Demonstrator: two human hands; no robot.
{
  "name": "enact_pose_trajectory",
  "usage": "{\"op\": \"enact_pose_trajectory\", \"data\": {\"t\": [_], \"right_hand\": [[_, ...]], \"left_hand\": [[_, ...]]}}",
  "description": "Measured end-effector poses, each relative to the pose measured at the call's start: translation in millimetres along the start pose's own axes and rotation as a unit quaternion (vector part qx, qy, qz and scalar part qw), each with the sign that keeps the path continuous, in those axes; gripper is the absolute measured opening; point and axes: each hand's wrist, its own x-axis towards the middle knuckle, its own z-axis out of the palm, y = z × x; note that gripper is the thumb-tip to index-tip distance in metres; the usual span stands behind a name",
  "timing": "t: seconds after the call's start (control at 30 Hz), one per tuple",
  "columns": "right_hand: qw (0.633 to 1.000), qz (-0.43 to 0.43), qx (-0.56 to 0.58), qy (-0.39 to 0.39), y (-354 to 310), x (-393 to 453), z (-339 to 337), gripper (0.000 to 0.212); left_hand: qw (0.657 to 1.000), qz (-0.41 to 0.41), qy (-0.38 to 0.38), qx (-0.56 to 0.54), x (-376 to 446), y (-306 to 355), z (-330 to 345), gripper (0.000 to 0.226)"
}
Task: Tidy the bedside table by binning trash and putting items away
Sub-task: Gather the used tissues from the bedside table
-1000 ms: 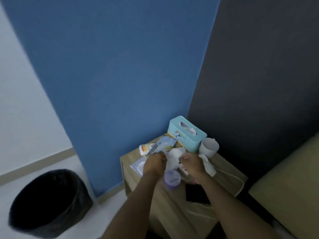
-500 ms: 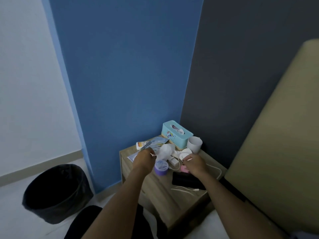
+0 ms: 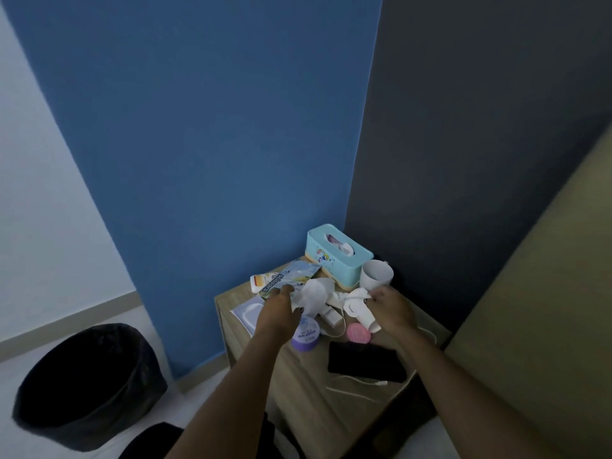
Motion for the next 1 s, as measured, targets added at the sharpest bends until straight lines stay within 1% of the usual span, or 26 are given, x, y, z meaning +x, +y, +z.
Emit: {"op": "enact_pose_trajectory", "data": {"t": [0.07, 0.17, 0.27, 0.4, 0.53, 0.8, 0.93, 1.0], "right_hand": [[0.999, -0.024, -0.037, -0.005, 0.6, 18.1, 2.4, 0.022], [0.992, -0.069, -0.105, -0.033, -0.8, 44.0, 7.5, 0.023], [0.977, -0.115, -0.160, -0.082, -6.2, 70.0, 12.9, 0.032], [0.940, -0.138, -0.250, -0.188, -13.5, 98.5, 22.5, 0.042], [0.903, -0.137, -0.315, -0.259, -17.5, 113.1, 31.2, 0.041], [0.871, -0.120, -0.359, -0.313, -21.4, 127.5, 47.9, 0.031], [0.865, -0.098, -0.383, -0.308, -16.3, 133.7, 54.2, 0.013], [0.865, -0.094, -0.386, -0.307, -15.9, 136.0, 56.0, 0.019]], "left_hand": [[1.000, 0.004, -0.009, 0.010, 18.9, 2.4, 7.5, 0.054], [0.999, 0.005, -0.026, 0.019, 49.1, 6.5, 19.4, 0.058], [0.999, 0.011, -0.044, 0.017, 78.0, 9.3, 32.5, 0.061], [0.996, 0.024, -0.079, 0.017, 107.6, 10.0, 53.1, 0.069], [0.993, 0.027, -0.114, 0.035, 122.9, 5.8, 72.3, 0.076], [0.985, 0.075, -0.139, 0.076, 129.2, -10.1, 98.6, 0.064], [0.990, 0.072, -0.100, 0.074, 128.9, -11.7, 99.3, 0.046], [0.991, 0.078, -0.077, 0.081, 128.9, -11.3, 96.4, 0.041]]}}
